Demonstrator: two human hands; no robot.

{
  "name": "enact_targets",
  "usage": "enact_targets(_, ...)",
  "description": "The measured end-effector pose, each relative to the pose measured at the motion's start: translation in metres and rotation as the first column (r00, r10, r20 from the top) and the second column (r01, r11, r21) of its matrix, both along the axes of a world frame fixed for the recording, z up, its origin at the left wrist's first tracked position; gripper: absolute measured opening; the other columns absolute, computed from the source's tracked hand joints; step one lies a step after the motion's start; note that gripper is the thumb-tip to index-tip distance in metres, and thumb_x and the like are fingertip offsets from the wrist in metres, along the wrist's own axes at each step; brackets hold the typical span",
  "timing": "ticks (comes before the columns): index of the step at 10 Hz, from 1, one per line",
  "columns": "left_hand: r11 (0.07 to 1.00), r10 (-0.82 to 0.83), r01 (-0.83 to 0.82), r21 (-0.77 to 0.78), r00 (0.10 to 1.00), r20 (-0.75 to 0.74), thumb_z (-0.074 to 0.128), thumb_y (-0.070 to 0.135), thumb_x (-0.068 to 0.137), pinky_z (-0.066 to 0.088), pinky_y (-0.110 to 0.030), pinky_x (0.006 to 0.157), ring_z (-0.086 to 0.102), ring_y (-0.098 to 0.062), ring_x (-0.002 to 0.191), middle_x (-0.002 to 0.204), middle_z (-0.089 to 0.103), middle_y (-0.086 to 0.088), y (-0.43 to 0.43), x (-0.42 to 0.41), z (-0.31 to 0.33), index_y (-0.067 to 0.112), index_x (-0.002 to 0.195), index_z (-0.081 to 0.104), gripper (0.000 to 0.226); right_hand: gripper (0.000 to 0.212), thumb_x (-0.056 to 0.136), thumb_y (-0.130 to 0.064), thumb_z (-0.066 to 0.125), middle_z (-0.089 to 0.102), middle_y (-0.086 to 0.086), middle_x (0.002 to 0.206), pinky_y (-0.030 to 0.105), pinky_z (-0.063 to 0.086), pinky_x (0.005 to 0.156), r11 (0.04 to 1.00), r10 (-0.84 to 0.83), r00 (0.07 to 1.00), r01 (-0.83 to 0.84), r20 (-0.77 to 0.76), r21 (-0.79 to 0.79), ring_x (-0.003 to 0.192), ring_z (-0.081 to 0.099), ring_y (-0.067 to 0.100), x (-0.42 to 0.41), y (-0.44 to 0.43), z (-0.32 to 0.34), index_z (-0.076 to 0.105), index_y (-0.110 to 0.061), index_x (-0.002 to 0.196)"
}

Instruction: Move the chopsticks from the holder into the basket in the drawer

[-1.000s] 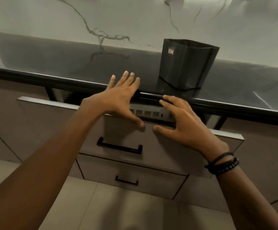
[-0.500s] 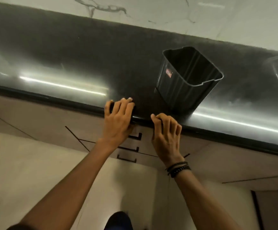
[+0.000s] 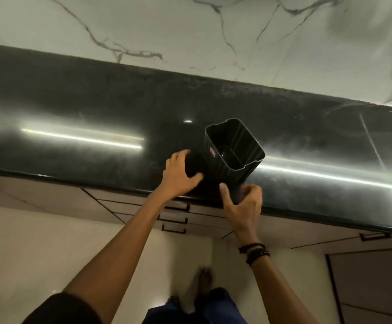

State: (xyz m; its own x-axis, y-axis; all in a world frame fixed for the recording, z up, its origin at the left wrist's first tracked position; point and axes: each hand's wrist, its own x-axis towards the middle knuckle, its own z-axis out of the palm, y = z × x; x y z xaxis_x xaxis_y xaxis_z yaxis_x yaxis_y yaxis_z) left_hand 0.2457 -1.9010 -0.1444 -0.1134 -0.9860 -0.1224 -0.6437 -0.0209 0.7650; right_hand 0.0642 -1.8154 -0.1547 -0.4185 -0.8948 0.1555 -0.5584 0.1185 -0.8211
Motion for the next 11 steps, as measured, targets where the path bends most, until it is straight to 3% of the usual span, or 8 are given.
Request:
enact_targets(1, 0.989, 0.149, -0.13, 0.077, 0.919, -0.364, 0.057, 0.056, 0.086, 0.031, -0.037, 0.111, 0.03, -0.016, 0.138, 0.153, 0.03, -0.001, -0.039, -0.022, 0.028, 0.021, 0.148, 0.028, 0.077, 0.07, 0.08, -0.055, 0.067, 0.043, 0.002, 0.127, 0.034, 0.048, 0.097, 0.985, -0.147, 0.946, 0.113, 0.288, 0.133, 0.115, 0.047, 0.017, -0.007, -0.014, 0.017, 0.037, -0.017, 0.13)
enact_targets(2, 0.986, 0.158, -0.11, 0.127, 0.867, -0.473, 0.04, 0.059, 0.094, 0.034, -0.025, 0.099, 0.043, -0.006, 0.124, 0.141, 0.048, 0.002, -0.068, -0.04, 0.042, 0.021, 0.138, 0.045, 0.059, 0.075, 0.084, -0.049, 0.062, 0.042, 0.007, 0.139, 0.028, 0.05, 0.097, 0.996, -0.062, 0.887, 0.022, 0.457, 0.092, 0.12, 0.05, 0.015, -0.009, -0.032, 0.03, 0.029, -0.016, 0.143)
enact_targets(3, 0.982, 0.185, -0.183, 0.046, 0.884, -0.429, 0.045, 0.044, 0.097, 0.045, -0.027, 0.082, 0.058, -0.003, 0.087, 0.096, 0.063, 0.008, -0.077, -0.051, 0.04, 0.026, 0.099, 0.061, 0.024, 0.064, 0.092, -0.038, 0.057, 0.046, 0.007, 0.14, 0.023, 0.052, 0.092, 0.996, 0.076, 0.875, -0.085, 0.479, -0.003, 0.121, 0.054, 0.013, -0.01, -0.051, 0.043, 0.03, -0.015, 0.145)
enact_targets(4, 0.936, 0.287, -0.343, -0.079, 0.873, -0.393, 0.052, 0.036, 0.095, 0.052, -0.029, 0.078, 0.062, -0.007, 0.083, 0.089, 0.063, 0.007, -0.081, -0.059, 0.042, 0.032, 0.1, 0.058, 0.009, 0.06, 0.095, -0.032, 0.054, 0.048, 0.006, 0.142, 0.041, 0.048, 0.104, 0.983, 0.186, 0.868, -0.164, 0.461, -0.088, 0.128, 0.051, 0.016, -0.024, -0.083, 0.062, 0.032, -0.014, 0.147)
enact_targets(6, 0.903, 0.29, -0.406, -0.142, 0.819, -0.495, 0.051, 0.042, 0.094, 0.052, -0.03, 0.081, 0.062, -0.011, 0.094, 0.102, 0.062, 0.005, -0.149, -0.07, 0.082, 0.028, 0.113, 0.056, 0.023, 0.059, 0.095, -0.032, 0.057, 0.036, 0.006, 0.142, 0.031, 0.043, 0.104, 0.959, 0.278, 0.924, -0.253, 0.261, -0.125, 0.123, 0.047, 0.014, -0.059, -0.192, 0.107, 0.033, -0.018, 0.148)
enact_targets(9, 0.948, 0.293, -0.177, 0.265, 0.809, -0.51, 0.043, 0.018, 0.101, 0.048, -0.031, 0.083, 0.056, -0.015, 0.103, 0.122, 0.057, -0.003, -0.269, -0.09, 0.079, 0.016, 0.137, 0.044, 0.036, 0.035, 0.096, -0.008, 0.054, 0.06, 0.014, 0.127, 0.049, 0.05, 0.1, 0.95, 0.255, 0.857, -0.309, 0.448, 0.049, 0.117, 0.059, 0.026, -0.081, -0.327, 0.091, 0.05, -0.006, 0.131)
enact_targets(10, 0.934, 0.261, -0.082, 0.349, 0.824, -0.503, 0.038, 0.021, 0.103, 0.044, -0.035, 0.093, 0.05, -0.015, 0.11, 0.134, 0.051, -0.006, -0.277, -0.088, 0.067, 0.02, 0.143, 0.038, 0.04, 0.037, 0.094, -0.003, 0.055, 0.061, 0.013, 0.123, 0.05, 0.05, 0.1, 0.951, 0.211, 0.854, -0.292, 0.476, 0.102, 0.114, 0.06, 0.025, -0.082, -0.335, 0.077, 0.051, -0.007, 0.13)
enact_targets(11, 0.953, 0.168, -0.066, 0.295, 0.927, -0.335, 0.036, 0.034, 0.103, 0.031, -0.045, 0.11, 0.034, -0.023, 0.136, 0.156, 0.027, -0.006, -0.282, -0.086, 0.07, 0.023, 0.152, 0.019, 0.053, 0.055, 0.092, -0.009, 0.061, 0.05, 0.013, 0.14, 0.046, 0.04, 0.11, 0.95, 0.199, 0.897, -0.275, 0.395, 0.145, 0.131, 0.048, 0.03, -0.079, -0.337, 0.082, 0.038, -0.01, 0.142)
